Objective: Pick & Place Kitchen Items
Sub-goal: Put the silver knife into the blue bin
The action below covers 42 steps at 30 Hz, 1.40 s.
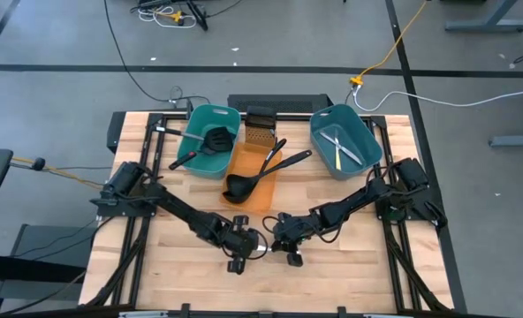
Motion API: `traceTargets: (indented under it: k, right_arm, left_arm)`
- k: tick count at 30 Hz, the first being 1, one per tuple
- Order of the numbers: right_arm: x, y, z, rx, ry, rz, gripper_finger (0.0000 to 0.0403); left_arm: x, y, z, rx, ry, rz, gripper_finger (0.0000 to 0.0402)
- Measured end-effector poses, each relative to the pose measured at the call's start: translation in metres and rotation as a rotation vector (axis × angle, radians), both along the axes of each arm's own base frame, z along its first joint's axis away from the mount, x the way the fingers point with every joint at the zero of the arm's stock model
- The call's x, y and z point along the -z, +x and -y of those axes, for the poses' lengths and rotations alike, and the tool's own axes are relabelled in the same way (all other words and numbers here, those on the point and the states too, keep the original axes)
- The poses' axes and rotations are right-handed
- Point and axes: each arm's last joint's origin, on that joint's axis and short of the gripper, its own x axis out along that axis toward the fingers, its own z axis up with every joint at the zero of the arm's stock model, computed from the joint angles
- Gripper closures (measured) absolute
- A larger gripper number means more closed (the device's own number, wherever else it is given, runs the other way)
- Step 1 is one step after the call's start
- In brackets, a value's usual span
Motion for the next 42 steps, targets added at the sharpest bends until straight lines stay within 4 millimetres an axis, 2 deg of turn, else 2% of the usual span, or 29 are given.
traceTargets:
  k: [4, 7, 17, 22, 26, 33, 42]
  right_arm:
    - [0.0, 0.0, 0.0, -0.023, 0.005, 0.005, 0.0341]
    - [-0.001, 0.0, -0.001, -0.024, 0.011, 0.006, 0.0324]
    - [-0.016, -0.005, -0.002, -0.035, 0.113, -0.045, 0.0193]
    - [-0.014, -0.013, -0.006, -0.009, 0.064, -0.108, 0.0151]
    - [-0.007, -0.02, -0.004, 0.067, -0.028, -0.183, 0.0143]
    - [-0.006, -0.021, -0.002, 0.082, -0.043, -0.187, 0.0144]
    - [0.001, -0.018, -0.002, 0.116, -0.111, -0.174, 0.0191]
  left_arm:
    - [0.0, 0.0, -0.001, -0.004, -0.017, -0.007, 0.0331]
    - [0.0, 0.001, -0.002, -0.017, -0.025, -0.009, 0.0331]
    - [0.0, 0.001, -0.004, -0.04, -0.038, -0.016, 0.0331]
    - [0.0, 0.003, -0.008, -0.045, -0.054, -0.023, 0.0331]
    - [-0.004, 0.007, -0.008, -0.035, -0.05, -0.038, 0.0331]
    - [-0.011, 0.011, -0.01, -0.031, -0.008, -0.056, 0.0331]
    - [-0.011, 0.011, -0.012, -0.039, -0.007, -0.065, 0.0332]
